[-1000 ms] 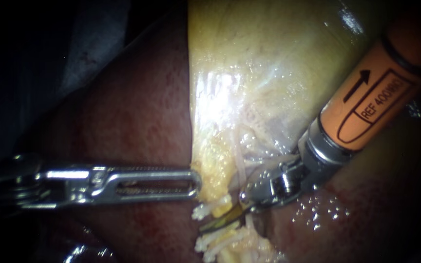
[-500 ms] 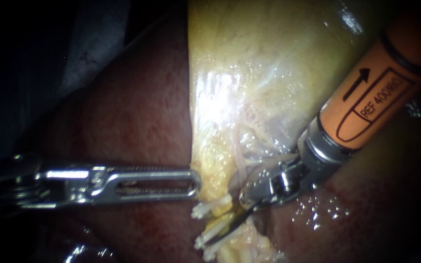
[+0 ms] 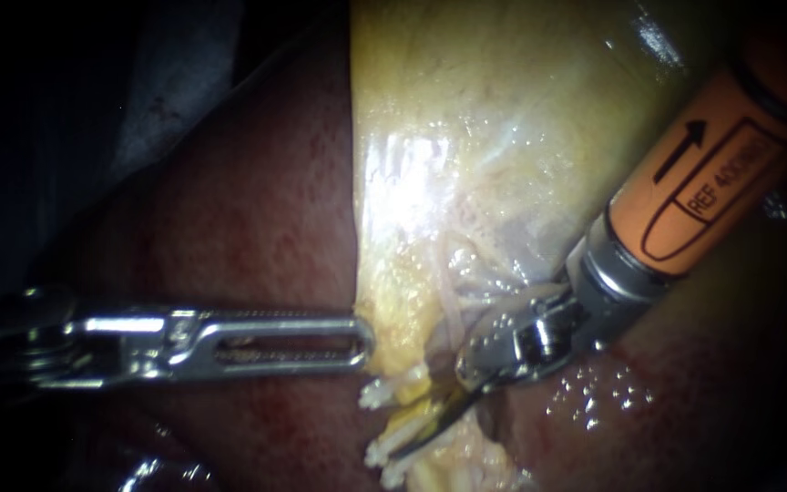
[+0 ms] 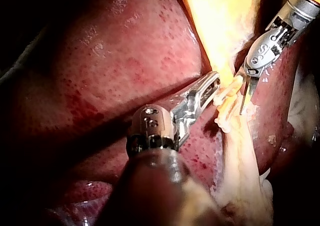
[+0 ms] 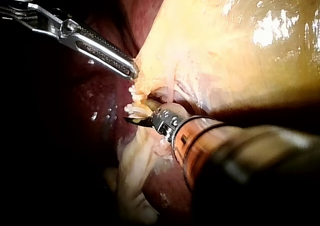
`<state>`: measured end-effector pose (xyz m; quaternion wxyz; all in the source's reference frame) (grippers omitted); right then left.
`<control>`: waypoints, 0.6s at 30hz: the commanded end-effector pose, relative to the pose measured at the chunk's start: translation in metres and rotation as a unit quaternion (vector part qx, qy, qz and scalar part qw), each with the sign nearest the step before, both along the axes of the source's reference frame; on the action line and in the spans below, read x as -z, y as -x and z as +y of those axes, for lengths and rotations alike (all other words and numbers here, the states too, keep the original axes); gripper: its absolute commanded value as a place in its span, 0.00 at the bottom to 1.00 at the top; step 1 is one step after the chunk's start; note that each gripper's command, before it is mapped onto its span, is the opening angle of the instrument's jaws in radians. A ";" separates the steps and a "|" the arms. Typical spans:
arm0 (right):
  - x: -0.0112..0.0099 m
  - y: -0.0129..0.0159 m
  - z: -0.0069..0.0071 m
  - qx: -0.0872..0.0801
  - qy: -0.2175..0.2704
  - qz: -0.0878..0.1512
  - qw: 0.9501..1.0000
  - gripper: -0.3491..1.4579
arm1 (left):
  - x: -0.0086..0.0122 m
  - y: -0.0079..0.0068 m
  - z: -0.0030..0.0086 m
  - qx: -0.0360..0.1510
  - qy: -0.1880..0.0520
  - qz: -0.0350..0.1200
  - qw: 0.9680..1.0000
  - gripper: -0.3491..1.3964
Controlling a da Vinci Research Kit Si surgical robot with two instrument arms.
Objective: Go back from the cut left tube
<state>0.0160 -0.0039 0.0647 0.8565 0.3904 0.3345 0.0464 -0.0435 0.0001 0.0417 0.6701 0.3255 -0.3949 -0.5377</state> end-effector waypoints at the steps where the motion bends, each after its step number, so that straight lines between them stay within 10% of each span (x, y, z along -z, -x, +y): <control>1: 0.0002 0.0003 0.0000 -0.001 0.002 0.001 1.000 0.55 | -0.0001 0.0000 0.0000 0.000 0.000 0.000 1.000 0.00; 18: 0.0053 0.0067 0.0050 -0.057 0.028 0.002 0.998 0.55 | -0.0001 0.0000 0.0000 0.000 0.000 0.000 1.000 0.00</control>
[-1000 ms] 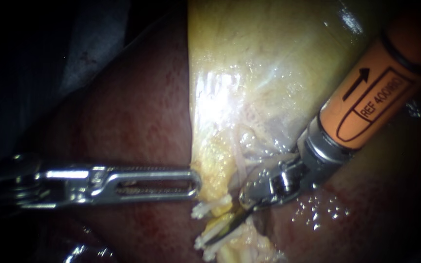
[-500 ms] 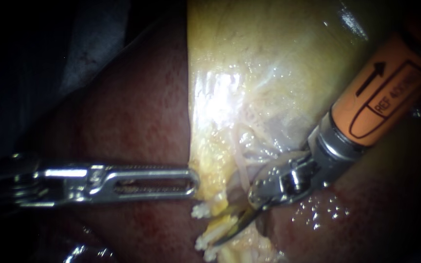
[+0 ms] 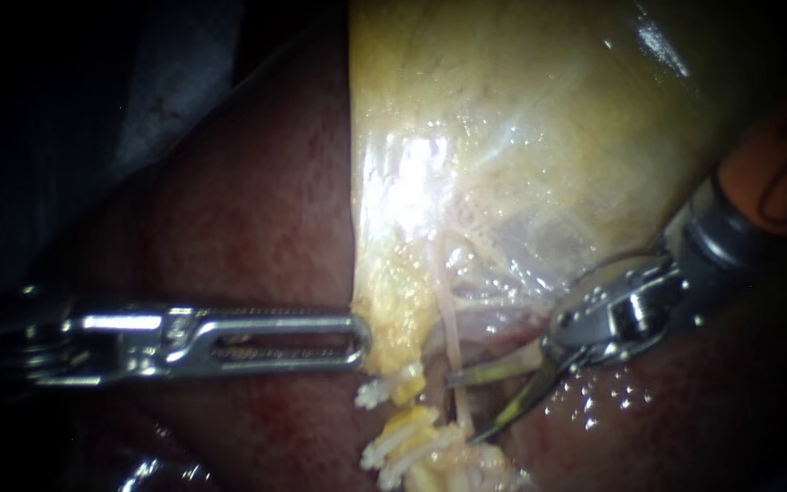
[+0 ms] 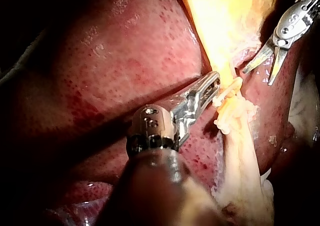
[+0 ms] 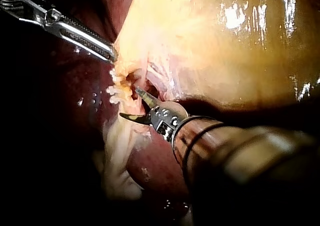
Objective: Go back from the cut left tube
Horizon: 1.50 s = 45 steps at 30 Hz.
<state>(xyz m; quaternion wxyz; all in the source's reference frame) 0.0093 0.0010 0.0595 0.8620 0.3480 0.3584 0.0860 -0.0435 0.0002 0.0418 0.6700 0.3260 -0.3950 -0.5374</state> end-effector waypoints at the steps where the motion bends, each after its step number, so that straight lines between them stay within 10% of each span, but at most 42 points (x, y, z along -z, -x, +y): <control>1: 0.0003 0.0003 0.0004 -0.003 0.003 0.001 1.000 0.55 | 0.0000 0.0000 0.0000 0.000 0.000 0.000 1.000 0.00; 19: 0.0060 0.0060 0.0071 -0.053 0.047 0.018 0.997 0.63 | 0.0000 0.0001 0.0000 0.001 0.000 0.000 1.000 0.00; 45: 0.0067 0.0071 0.0076 -0.056 0.052 0.018 0.997 0.62 | -0.0001 0.0008 0.0017 0.004 -0.002 0.003 1.000 0.00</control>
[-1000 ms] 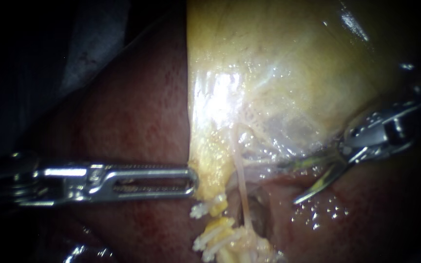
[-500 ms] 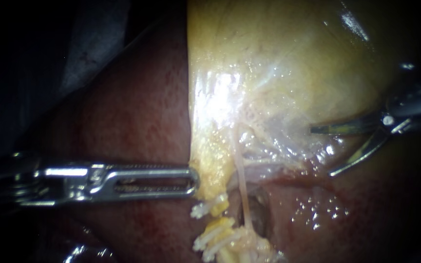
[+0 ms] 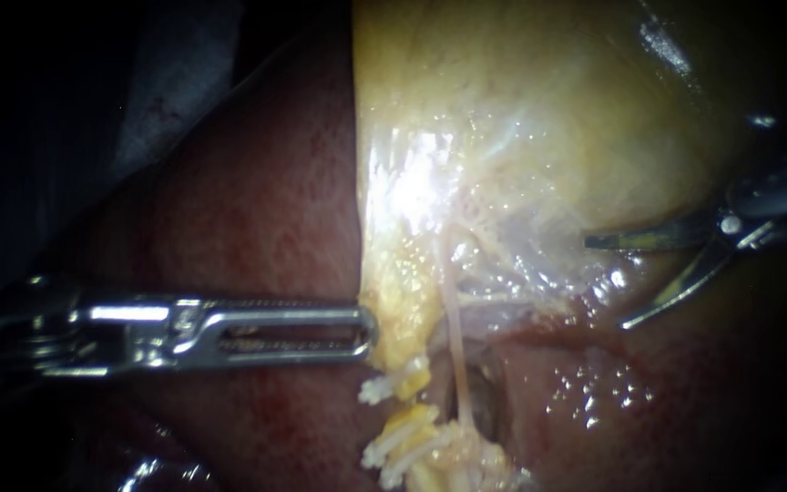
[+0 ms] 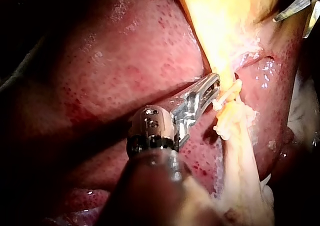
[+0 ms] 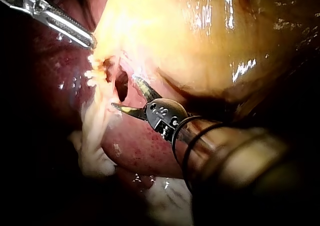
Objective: Go back from the cut left tube
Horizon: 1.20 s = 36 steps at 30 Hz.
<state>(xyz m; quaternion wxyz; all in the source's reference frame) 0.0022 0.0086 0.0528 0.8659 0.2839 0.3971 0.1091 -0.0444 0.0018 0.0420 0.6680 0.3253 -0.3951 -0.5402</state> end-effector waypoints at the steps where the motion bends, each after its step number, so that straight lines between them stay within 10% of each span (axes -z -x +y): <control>1: 0.0000 0.0000 0.0000 0.000 0.000 0.000 1.000 0.62 | 0.0001 0.0000 0.0002 0.004 -0.003 0.003 1.000 0.00; 36: 0.0000 0.0001 -0.0001 0.000 0.000 0.000 1.000 0.63 | -0.0007 0.0030 0.0033 0.015 0.037 -0.029 0.999 0.00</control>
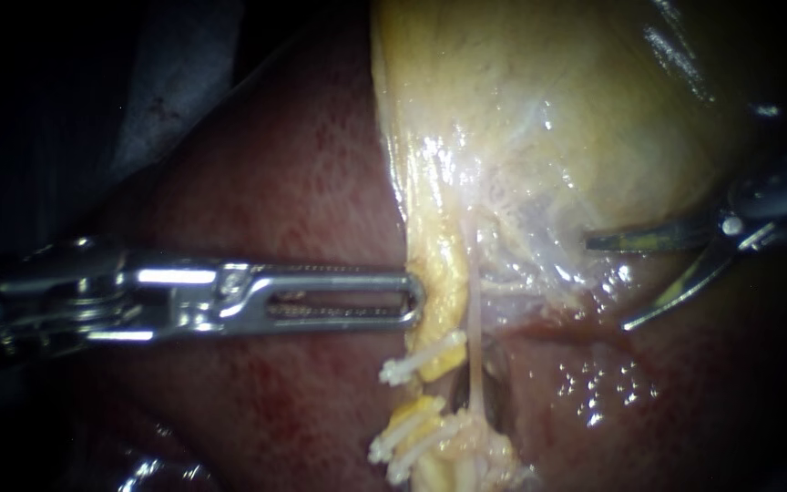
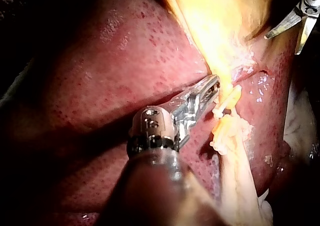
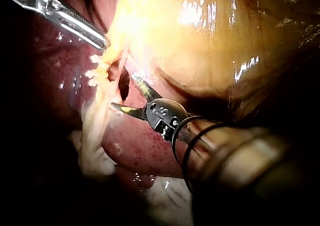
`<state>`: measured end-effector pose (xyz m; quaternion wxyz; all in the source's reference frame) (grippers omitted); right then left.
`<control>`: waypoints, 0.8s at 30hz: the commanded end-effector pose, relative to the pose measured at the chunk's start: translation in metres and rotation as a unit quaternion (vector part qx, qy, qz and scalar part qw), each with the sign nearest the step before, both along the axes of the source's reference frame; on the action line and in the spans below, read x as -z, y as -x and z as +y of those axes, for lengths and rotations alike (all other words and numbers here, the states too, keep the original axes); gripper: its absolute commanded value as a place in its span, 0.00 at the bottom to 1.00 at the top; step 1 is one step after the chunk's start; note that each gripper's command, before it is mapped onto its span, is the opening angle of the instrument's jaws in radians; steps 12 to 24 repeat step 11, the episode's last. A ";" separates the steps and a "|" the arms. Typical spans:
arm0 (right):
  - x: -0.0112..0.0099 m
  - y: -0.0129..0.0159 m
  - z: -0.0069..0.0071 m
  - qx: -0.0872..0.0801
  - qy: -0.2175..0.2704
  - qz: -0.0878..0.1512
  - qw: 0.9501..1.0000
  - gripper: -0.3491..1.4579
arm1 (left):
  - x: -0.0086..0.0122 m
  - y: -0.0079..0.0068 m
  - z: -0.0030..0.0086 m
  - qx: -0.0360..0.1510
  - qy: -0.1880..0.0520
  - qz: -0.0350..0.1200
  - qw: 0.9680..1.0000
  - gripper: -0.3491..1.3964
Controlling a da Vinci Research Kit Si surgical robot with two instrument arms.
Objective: Go back from the cut left tube
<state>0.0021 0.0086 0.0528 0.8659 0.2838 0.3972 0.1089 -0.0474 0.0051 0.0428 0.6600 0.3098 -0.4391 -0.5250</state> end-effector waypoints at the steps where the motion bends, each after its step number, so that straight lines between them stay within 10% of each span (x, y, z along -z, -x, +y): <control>1: 0.0000 0.0000 0.0000 0.000 0.000 0.000 1.000 0.63 | 0.0000 0.0000 0.0000 0.000 0.000 0.000 1.000 0.00; 24: 0.0000 0.0000 0.0000 0.000 0.000 0.000 1.000 0.63 | 0.0002 0.0000 0.0000 0.000 -0.001 0.001 1.000 0.00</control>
